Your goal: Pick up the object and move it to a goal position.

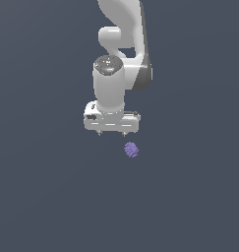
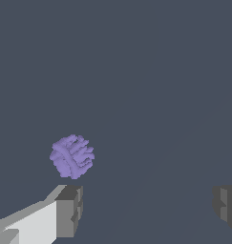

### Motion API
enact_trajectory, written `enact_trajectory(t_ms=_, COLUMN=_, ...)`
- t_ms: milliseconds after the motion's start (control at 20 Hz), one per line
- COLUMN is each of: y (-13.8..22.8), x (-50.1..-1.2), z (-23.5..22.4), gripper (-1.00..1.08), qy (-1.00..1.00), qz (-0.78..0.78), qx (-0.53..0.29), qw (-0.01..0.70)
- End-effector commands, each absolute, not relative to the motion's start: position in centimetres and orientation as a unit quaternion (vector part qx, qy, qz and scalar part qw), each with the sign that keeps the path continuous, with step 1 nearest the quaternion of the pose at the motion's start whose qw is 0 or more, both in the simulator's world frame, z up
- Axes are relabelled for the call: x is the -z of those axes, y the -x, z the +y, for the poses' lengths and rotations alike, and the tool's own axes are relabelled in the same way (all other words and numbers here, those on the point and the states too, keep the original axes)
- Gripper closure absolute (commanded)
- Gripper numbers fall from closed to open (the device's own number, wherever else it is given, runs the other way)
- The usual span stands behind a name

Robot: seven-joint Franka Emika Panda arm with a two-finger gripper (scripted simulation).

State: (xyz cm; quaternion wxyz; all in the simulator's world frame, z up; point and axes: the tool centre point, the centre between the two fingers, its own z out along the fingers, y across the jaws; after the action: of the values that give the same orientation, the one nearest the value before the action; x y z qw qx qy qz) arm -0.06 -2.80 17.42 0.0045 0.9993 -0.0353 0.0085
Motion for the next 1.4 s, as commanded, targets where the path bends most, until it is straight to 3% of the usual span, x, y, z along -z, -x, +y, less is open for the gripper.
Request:
enact_trajectory(t_ms=0, y=0.1, x=-17.4, z=-2.8, gripper=-0.92, qy=-0.999, qz=-0.035, qx=-0.008, qw=0.004)
enact_trajectory(t_ms=650, y=0.6, x=-16.3, z=-4.7, gripper=-0.92, qy=-0.999, qz=-0.052, qx=0.002, qw=0.003)
enact_trajectory(t_ms=1350, y=0.1, x=-13.2, z=-0.5, gripper=-0.92, qy=-0.998, qz=0.069, qx=0.003, qw=0.006)
